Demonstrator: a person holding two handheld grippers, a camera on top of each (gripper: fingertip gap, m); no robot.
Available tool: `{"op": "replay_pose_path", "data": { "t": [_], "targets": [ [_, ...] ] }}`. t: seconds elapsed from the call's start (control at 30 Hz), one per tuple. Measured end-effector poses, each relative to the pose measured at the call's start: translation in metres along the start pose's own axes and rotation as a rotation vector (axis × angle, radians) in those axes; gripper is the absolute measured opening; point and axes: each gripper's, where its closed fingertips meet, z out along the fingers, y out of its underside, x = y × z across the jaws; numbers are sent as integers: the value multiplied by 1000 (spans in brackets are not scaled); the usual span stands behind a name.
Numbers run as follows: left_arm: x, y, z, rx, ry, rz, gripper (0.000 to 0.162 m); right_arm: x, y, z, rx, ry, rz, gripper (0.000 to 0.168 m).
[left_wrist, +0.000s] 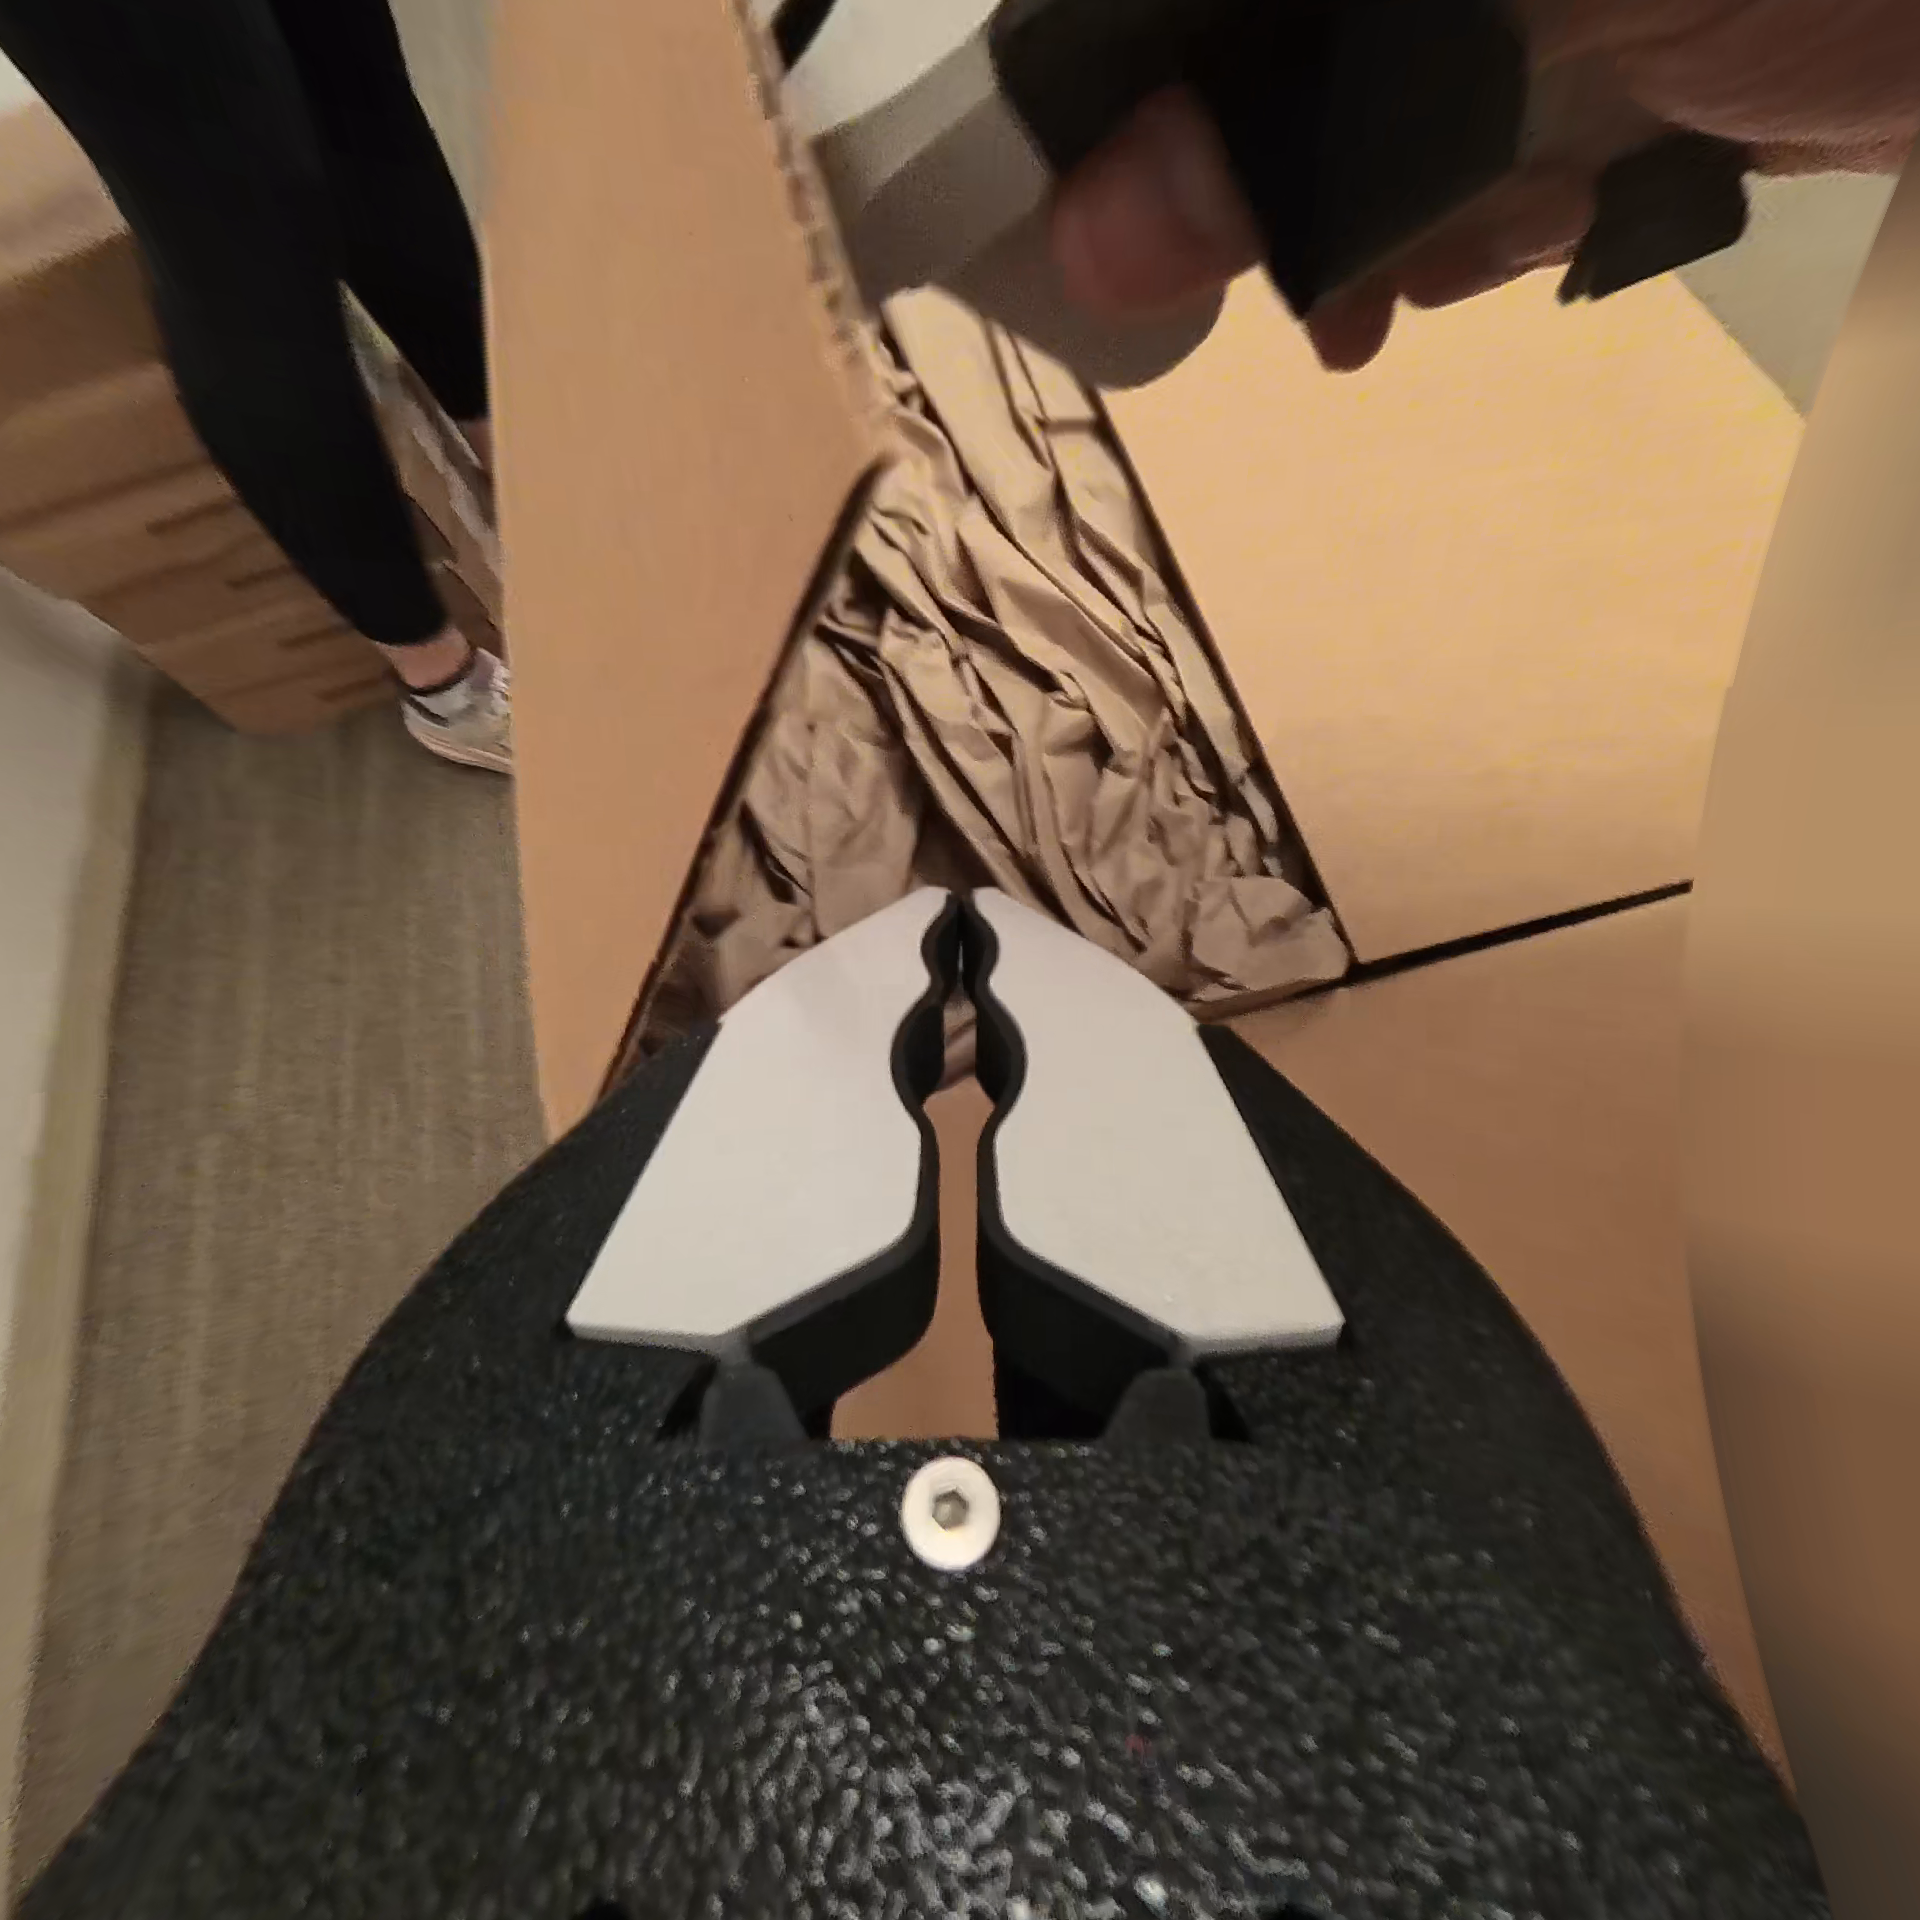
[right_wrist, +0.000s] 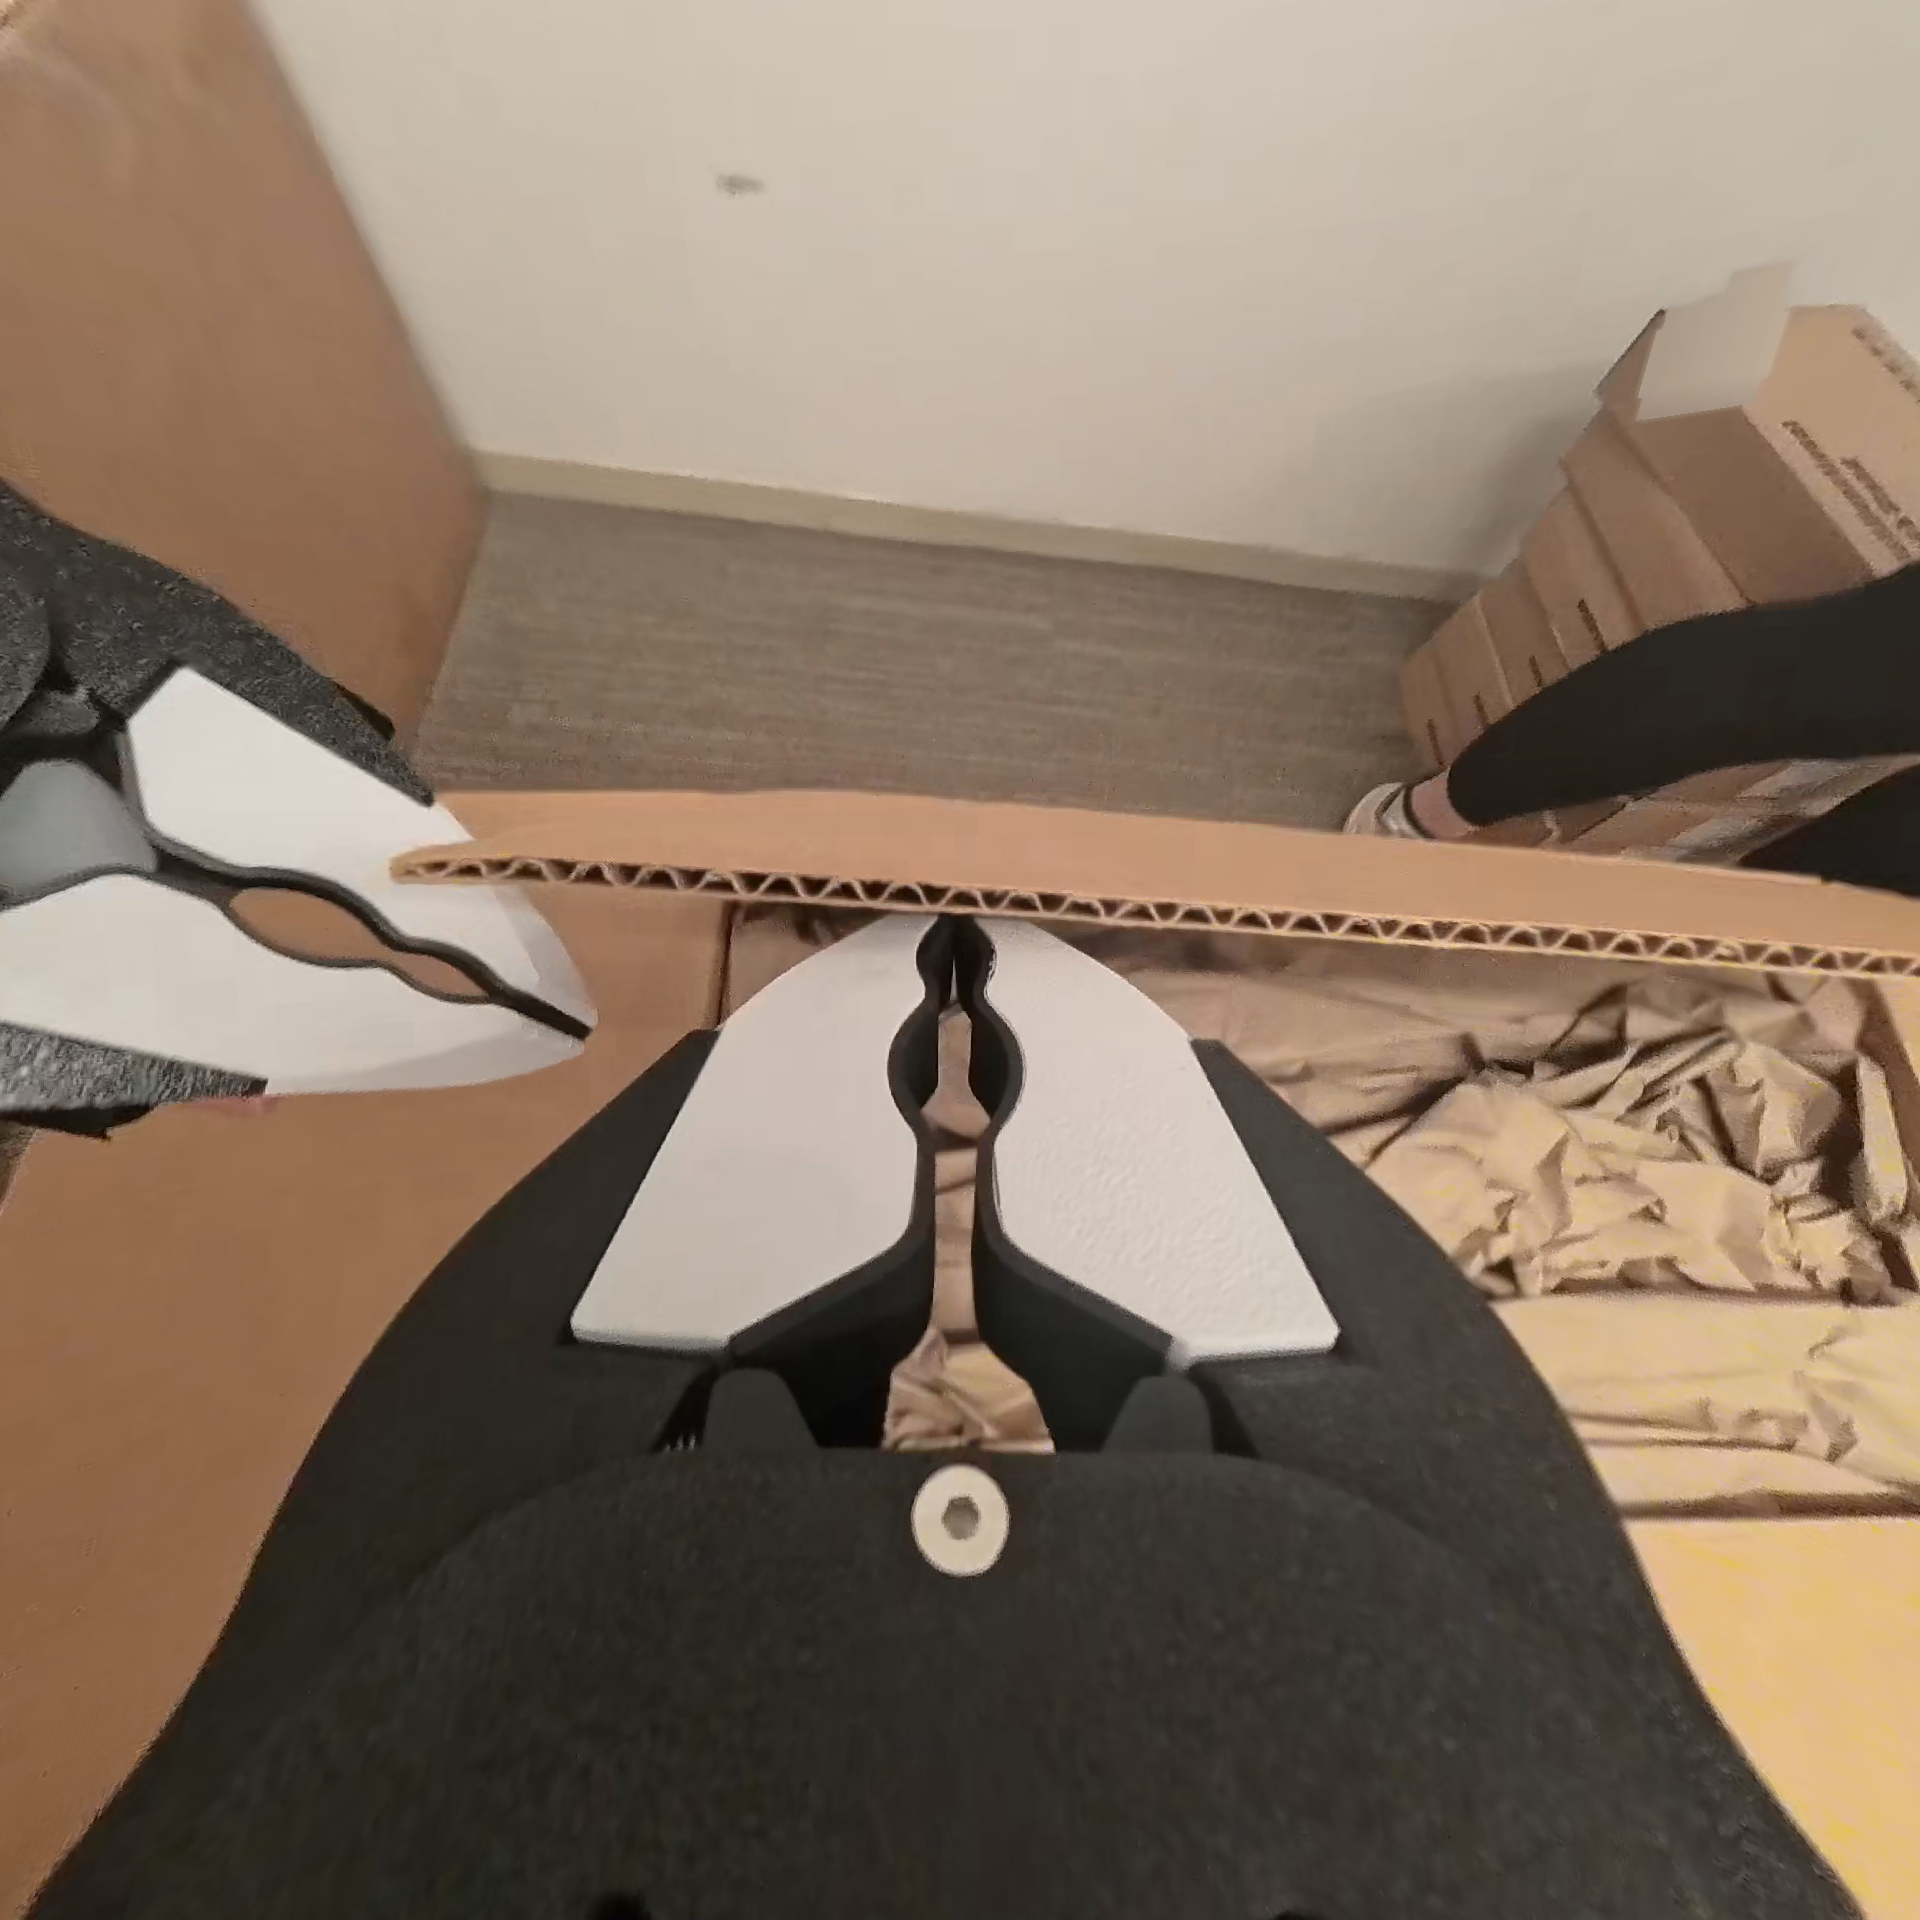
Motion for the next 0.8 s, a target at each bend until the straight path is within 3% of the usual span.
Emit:
{"op": "replay_pose_path", "data": {
  "t": [0.1,0.2,0.4,0.57,0.8],
  "targets": [
    [-25,-14,-5,-9,-72,-6,0,2,-28,10,28,-14,23,0],
    [-64,-21,-9,-25,-167,-138,0,4,-55,25,53,-31,57,0],
    [-132,-16,-19,-80,-340,-164,0,16,-91,41,71,1,93,0],
    [-193,11,-14,-164,-448,-142,0,32,-73,14,77,58,191,0],
    [-244,71,21,-248,-440,-104,0,38,6,-23,23,99,326,0]
  ]
}}
